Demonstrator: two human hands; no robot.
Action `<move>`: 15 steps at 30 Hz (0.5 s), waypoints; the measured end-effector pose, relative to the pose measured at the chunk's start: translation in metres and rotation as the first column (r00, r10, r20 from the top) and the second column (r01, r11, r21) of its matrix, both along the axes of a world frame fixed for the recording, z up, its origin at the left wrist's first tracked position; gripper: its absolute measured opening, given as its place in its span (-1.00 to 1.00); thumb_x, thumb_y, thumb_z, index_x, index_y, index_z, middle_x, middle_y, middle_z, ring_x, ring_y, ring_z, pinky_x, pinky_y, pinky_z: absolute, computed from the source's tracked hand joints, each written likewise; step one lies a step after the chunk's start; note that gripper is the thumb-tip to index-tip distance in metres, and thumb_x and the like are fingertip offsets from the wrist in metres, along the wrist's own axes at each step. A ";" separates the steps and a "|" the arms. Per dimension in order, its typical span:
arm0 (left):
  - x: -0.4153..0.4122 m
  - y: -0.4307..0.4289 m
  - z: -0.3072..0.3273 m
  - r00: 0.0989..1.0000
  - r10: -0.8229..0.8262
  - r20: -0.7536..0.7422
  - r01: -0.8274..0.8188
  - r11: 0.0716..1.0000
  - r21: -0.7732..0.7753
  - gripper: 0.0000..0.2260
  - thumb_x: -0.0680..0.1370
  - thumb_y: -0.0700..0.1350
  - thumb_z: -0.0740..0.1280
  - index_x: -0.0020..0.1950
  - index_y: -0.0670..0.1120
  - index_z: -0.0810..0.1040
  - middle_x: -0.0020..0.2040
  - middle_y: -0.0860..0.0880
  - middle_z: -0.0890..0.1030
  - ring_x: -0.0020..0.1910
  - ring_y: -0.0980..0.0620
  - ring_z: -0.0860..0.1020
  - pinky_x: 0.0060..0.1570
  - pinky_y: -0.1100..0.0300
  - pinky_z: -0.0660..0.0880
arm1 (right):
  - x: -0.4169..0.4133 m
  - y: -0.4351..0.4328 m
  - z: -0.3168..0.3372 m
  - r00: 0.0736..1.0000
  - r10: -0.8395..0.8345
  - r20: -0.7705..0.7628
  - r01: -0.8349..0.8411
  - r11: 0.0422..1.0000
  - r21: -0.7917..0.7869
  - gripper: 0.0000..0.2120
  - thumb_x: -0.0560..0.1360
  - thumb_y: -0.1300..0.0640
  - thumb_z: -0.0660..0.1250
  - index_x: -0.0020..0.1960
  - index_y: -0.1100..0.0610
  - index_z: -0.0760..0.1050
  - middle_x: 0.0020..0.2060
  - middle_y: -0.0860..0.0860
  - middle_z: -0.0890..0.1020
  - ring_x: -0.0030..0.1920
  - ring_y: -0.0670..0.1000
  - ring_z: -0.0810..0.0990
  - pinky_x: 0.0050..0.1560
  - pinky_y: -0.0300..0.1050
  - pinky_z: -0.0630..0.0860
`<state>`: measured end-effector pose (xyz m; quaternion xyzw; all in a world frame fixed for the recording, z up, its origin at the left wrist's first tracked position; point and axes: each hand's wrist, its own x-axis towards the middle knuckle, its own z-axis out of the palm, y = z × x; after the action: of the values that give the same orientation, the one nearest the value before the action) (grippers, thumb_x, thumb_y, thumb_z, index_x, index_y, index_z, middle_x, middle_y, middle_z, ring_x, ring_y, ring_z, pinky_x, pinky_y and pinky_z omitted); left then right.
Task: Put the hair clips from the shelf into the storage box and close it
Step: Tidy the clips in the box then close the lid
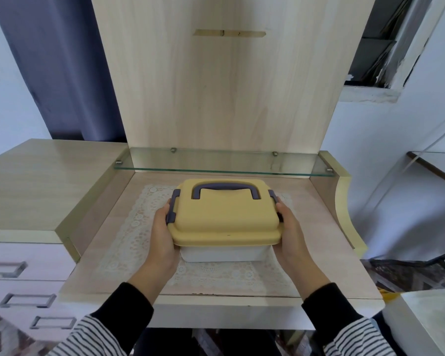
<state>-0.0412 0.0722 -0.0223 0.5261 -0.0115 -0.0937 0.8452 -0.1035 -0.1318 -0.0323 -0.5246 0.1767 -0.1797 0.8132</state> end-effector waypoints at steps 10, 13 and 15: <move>0.005 -0.025 0.040 0.994 -0.063 0.084 0.070 0.994 -0.082 -0.71 0.61 -0.06 0.07 -0.18 -0.05 0.53 -0.34 0.02 0.55 -0.34 0.08 0.54 -0.42 0.29 0.47 | -0.008 -0.030 0.050 0.997 0.008 0.076 -0.004 0.999 -0.051 -0.70 0.59 0.07 0.09 0.14 0.07 0.57 -0.10 0.00 0.63 -0.10 -0.02 0.56 -0.19 -0.14 0.49; 0.011 -0.043 0.062 0.987 -0.085 0.134 0.098 0.990 -0.096 -0.59 0.62 -0.10 0.05 -0.35 -0.02 0.54 -0.42 0.05 0.52 -0.41 0.11 0.50 -0.46 0.34 0.42 | -0.009 -0.048 0.079 0.995 -0.026 0.097 0.031 0.998 -0.051 -0.70 0.60 0.08 0.11 -0.01 0.02 0.63 -0.16 -0.07 0.68 -0.17 -0.11 0.62 -0.21 -0.19 0.51; 0.014 -0.056 0.079 0.981 -0.099 0.169 0.118 0.987 -0.105 -0.45 0.63 -0.13 0.03 -0.50 0.04 0.55 -0.48 0.10 0.52 -0.47 0.17 0.50 -0.48 0.36 0.41 | -0.005 -0.062 0.095 0.992 -0.074 0.105 0.080 0.995 -0.051 -0.74 0.58 0.08 0.16 -0.07 0.05 0.62 -0.17 -0.07 0.66 -0.15 -0.08 0.60 -0.21 -0.19 0.48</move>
<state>-0.0269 0.0163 0.0565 0.4812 -0.1147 -0.0957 0.8638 -0.1087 -0.1934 0.0629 -0.5294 0.1496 -0.2428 0.7990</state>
